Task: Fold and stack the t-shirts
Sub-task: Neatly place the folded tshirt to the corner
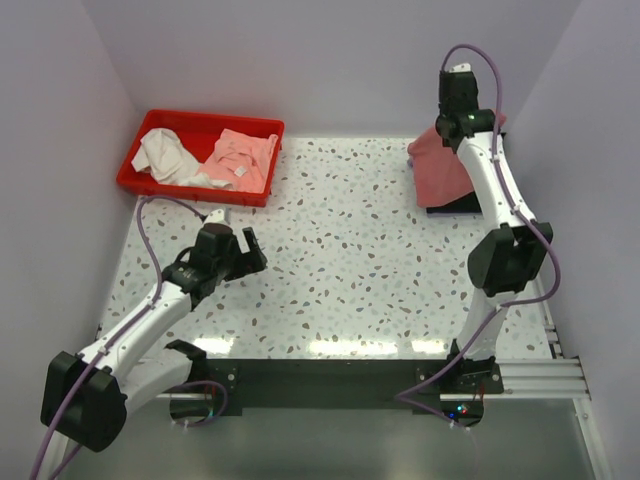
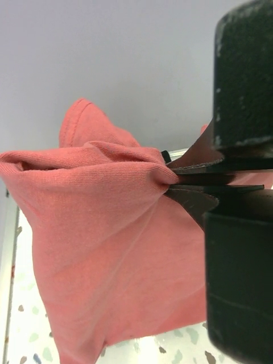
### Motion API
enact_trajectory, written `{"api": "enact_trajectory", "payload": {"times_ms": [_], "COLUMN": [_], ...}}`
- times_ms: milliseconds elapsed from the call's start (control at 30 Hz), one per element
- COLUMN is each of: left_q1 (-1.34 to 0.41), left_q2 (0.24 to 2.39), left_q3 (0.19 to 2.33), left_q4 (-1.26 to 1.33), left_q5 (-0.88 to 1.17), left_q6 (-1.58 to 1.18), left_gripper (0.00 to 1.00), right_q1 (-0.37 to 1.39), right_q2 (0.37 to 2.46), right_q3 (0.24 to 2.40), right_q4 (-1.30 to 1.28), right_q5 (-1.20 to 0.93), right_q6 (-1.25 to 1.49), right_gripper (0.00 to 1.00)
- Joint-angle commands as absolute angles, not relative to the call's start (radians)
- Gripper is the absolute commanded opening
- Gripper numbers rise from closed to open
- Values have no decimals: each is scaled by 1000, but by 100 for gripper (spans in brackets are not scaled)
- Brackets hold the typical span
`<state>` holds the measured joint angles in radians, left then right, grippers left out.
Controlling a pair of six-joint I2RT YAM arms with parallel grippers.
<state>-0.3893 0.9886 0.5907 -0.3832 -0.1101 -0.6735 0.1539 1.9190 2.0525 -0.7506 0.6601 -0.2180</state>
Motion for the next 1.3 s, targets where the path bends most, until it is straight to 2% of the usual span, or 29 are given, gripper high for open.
{"api": "enact_trajectory", "payload": {"times_ms": [0, 1267], "left_q1": [-390, -390], "left_q2": [991, 1035], "left_q3": [607, 633], "left_q4": [-368, -406], "left_q5": [-133, -181], "left_q6": [-686, -692], "left_gripper": [100, 100], "right_q1": [118, -72], "right_q2": [1956, 2186], "right_q3": [2060, 2097], "right_q4": [-712, -608], "right_q5": [632, 635], "right_q6": [-183, -186], "right_gripper": [0, 0]}}
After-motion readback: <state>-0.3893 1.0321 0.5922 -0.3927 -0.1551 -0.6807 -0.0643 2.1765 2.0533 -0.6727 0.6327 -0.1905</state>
